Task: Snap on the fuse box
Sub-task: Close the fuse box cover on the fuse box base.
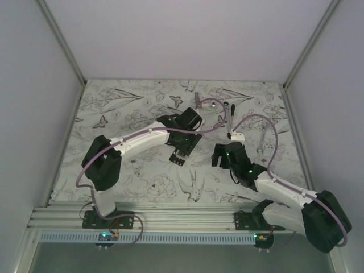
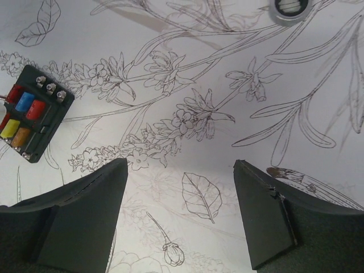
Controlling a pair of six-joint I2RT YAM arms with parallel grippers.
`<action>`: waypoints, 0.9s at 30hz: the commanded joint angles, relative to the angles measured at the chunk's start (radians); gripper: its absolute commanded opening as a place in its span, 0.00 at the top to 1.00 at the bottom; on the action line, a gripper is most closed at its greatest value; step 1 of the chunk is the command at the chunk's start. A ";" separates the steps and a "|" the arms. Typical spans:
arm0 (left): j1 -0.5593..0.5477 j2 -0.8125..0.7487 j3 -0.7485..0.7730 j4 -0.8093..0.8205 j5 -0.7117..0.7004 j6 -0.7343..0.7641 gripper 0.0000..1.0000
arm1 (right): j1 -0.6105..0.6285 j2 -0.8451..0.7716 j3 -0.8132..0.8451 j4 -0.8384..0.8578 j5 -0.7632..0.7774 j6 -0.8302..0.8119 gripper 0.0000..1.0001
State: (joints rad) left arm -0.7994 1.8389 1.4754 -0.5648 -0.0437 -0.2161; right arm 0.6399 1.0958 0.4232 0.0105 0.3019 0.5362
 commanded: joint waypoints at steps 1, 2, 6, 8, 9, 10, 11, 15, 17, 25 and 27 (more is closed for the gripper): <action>-0.006 0.025 0.027 -0.047 0.068 0.137 0.64 | -0.009 -0.054 -0.017 0.009 0.065 0.018 0.18; -0.005 0.032 0.029 -0.051 0.060 0.143 0.64 | -0.011 -0.061 -0.020 0.009 0.066 0.018 0.18; -0.005 0.068 0.050 -0.071 0.046 0.161 0.64 | -0.014 -0.070 -0.026 0.011 0.065 0.015 0.17; -0.004 0.086 0.057 -0.076 0.023 0.158 0.64 | -0.014 -0.067 -0.026 0.012 0.059 0.012 0.17; -0.004 0.091 0.058 -0.077 0.016 0.155 0.64 | -0.014 -0.064 -0.026 0.012 0.057 0.012 0.17; -0.004 0.097 0.062 -0.078 0.015 0.153 0.64 | -0.013 -0.060 -0.026 0.012 0.056 0.011 0.17; -0.005 0.103 0.066 -0.077 0.012 0.152 0.64 | -0.013 -0.058 -0.026 0.013 0.054 0.011 0.17; -0.004 0.127 0.075 -0.081 -0.026 0.142 0.64 | -0.013 -0.045 -0.021 0.018 0.045 0.007 0.17; -0.005 0.138 0.077 -0.082 -0.037 0.138 0.64 | -0.014 -0.041 -0.020 0.020 0.038 0.005 0.17; -0.004 0.190 0.100 -0.081 -0.027 0.110 0.64 | -0.015 -0.026 -0.018 0.029 0.024 0.002 0.17; -0.005 0.196 0.102 -0.081 -0.029 0.105 0.64 | -0.015 -0.024 -0.015 0.029 0.019 0.000 0.17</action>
State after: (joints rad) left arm -0.7994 2.0010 1.5627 -0.6052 -0.0700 -0.0967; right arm 0.6315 1.0664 0.4004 0.0116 0.3225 0.5354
